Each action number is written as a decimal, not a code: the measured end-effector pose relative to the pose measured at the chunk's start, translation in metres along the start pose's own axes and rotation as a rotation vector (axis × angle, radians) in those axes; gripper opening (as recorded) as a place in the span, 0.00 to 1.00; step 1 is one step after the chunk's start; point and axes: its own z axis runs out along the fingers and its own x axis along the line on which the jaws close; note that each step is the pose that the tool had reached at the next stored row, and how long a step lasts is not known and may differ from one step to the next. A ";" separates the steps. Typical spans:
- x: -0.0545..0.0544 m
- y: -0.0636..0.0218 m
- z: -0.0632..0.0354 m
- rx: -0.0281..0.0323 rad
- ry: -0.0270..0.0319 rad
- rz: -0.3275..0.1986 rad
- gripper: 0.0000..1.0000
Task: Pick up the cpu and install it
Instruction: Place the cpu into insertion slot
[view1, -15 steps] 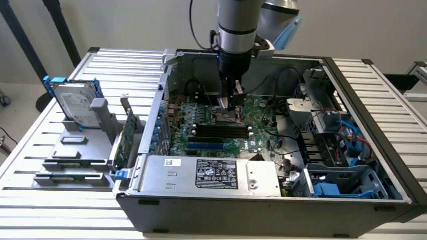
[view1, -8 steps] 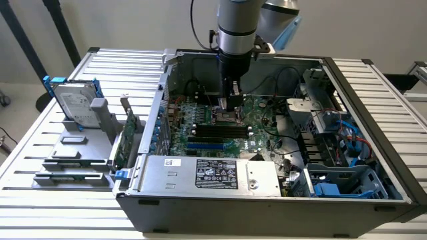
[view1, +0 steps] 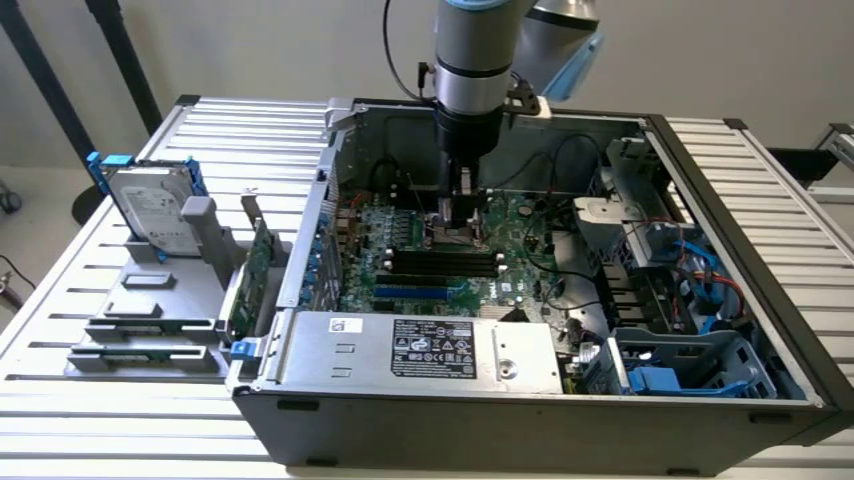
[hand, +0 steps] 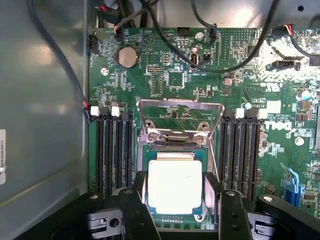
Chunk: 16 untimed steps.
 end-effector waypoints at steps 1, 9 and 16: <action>0.000 -0.0001 0.0013 -0.0010 -0.0006 0.015 0.55; 0.000 -0.0051 0.0050 -0.0058 -0.0060 0.032 0.55; 0.000 -0.0053 0.0111 -0.0057 -0.0062 0.030 0.55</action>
